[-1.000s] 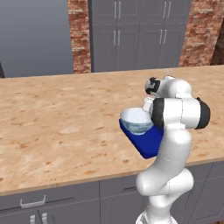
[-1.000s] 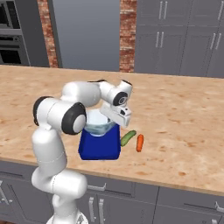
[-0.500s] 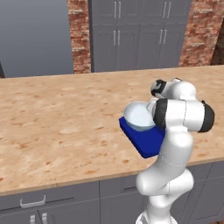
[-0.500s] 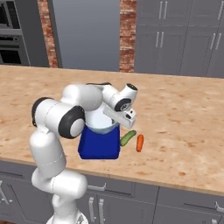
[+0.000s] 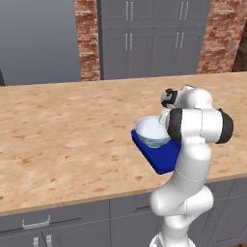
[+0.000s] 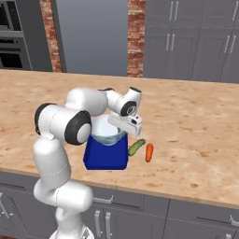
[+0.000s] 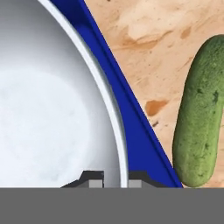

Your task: Place the two vegetables and bowl onto the tray for setting up a vegetable dip station.

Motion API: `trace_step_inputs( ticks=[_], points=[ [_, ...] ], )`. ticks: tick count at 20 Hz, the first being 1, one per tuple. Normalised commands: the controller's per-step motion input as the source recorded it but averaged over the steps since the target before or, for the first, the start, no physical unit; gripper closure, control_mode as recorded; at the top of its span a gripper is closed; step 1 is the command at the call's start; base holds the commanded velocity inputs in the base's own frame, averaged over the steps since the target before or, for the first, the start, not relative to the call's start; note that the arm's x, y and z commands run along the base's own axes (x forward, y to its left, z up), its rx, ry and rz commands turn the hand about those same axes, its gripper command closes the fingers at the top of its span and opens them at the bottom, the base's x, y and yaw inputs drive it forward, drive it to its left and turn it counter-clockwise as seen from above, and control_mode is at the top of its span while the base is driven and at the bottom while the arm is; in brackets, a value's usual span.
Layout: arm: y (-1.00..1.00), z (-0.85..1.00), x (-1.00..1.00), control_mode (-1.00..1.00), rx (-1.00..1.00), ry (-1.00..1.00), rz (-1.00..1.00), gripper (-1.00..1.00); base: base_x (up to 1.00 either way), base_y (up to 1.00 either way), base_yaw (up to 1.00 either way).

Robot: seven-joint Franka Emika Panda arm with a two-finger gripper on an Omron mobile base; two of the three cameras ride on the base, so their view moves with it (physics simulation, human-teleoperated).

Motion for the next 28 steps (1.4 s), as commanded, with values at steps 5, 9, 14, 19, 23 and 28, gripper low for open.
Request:
trace_step_inputs(
  ticks=[5,9,14,19,23,28],
  points=[
    [0.00,0.00,0.26,-1.00,-0.01,0.00,0.00,1.00,0.00,0.00,0.00],
    [0.00,0.00,0.23,-1.00,-0.01,0.00,0.00,1.00,0.00,0.00,0.00],
    [0.03,-0.03,0.08,-1.00,0.00,0.00,0.00,-1.00,0.00,0.00,0.00],
    [0.00,0.00,0.00,-1.00,0.00,0.00,0.00,-1.00,0.00,0.00,0.00],
    [0.00,0.10,-0.04,-1.00,0.00,0.00,0.00,-1.00,0.00,0.00,0.00],
    [-0.26,0.32,-0.10,-1.00,0.00,0.00,0.00,-1.00,0.00,0.00,0.00]
  ],
)
